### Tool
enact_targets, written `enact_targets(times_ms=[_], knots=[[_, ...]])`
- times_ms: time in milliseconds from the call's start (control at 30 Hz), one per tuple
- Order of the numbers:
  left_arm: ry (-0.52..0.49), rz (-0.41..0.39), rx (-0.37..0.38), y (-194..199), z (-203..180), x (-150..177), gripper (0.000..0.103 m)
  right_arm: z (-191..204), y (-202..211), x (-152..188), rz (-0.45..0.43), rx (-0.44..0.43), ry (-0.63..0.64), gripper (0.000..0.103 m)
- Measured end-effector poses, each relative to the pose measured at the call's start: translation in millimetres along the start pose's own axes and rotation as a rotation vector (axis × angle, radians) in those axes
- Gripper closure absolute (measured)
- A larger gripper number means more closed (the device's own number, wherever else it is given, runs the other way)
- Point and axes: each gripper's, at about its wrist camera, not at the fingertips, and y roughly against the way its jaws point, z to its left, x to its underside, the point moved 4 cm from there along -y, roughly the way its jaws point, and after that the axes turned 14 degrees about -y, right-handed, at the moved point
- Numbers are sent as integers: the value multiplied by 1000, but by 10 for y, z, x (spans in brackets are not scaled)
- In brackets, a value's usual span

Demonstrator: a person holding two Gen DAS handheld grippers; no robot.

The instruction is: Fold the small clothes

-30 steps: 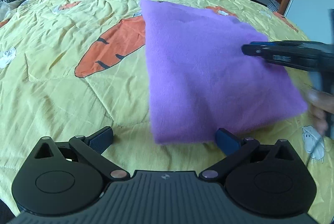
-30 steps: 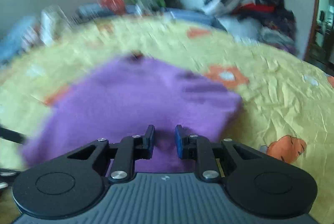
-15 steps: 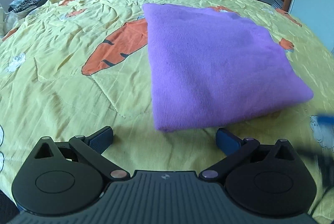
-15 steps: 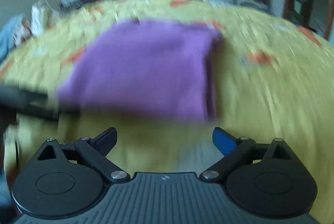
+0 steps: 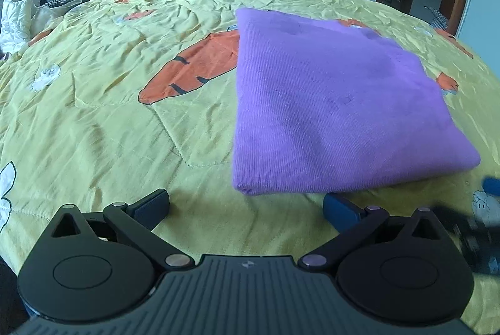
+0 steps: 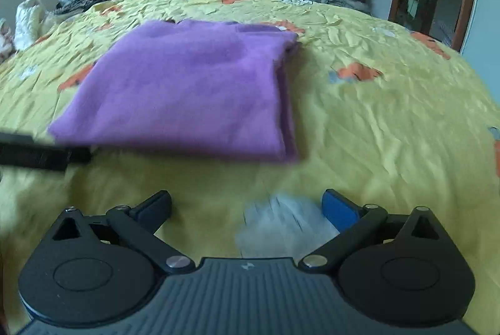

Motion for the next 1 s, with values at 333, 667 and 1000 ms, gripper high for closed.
enact_targets(times_ms=[333,667,1000], knots=[[9,-41,-22,13,-22,37,0,160,-91,-5,-42,-4,8,0],[18,-56,-34,19,-34,49,0,191,-110,-19,-42,-16,17,0],[17,-56,-33,18,-27,50,0,195,-118,-32,-41,-20,18,0]])
